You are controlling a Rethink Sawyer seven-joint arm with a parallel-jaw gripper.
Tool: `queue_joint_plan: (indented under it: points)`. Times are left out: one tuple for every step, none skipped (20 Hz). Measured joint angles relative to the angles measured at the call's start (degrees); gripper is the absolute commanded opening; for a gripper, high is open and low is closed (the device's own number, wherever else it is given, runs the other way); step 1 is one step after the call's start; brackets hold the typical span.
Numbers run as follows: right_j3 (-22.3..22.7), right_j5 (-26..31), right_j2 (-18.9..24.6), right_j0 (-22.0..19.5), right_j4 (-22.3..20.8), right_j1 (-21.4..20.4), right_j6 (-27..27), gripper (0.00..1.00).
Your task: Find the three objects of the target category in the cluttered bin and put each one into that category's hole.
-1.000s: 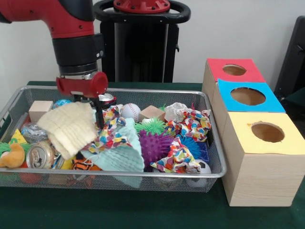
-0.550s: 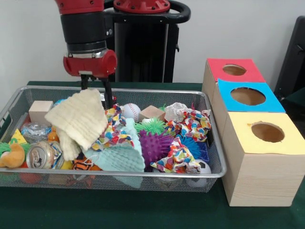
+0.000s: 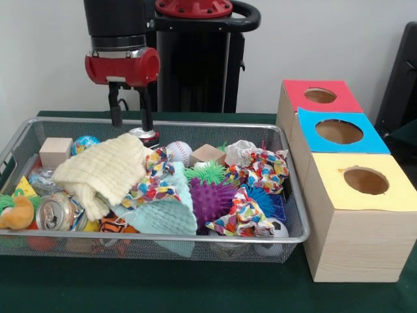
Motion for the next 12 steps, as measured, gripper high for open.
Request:
queue_joint_plan:
  points:
    - [0.0,0.0,0.0,0.0,0.0,-0.1,0.0,1.0]
    - [0.0,0.0,0.0,0.0,0.0,-0.2,0.0,1.0]
    - [0.0,0.0,0.0,0.0,0.0,-0.3,0.0,1.0]
    - [0.0,0.0,0.0,0.0,0.0,-0.3,0.0,1.0]
    - [0.0,0.0,0.0,0.0,0.0,-0.3,0.0,1.0]
    - [0.0,0.0,0.0,0.0,0.0,-0.4,0.0,1.0]
    - [0.0,0.0,0.0,0.0,0.0,-0.3,0.0,1.0]
    - [0.0,0.0,0.0,0.0,0.0,-0.3,0.0,1.0]
    - [0.0,0.0,0.0,-0.1,0.0,-0.3,0.0,1.0]
    - [0.0,0.0,0.1,-0.5,0.0,-0.3,0.0,1.0]
    - [0.0,0.0,0.2,-0.8,0.0,-0.2,0.0,1.0]
    - [0.0,0.0,0.3,-1.2,0.0,-0.1,0.0,1.0]
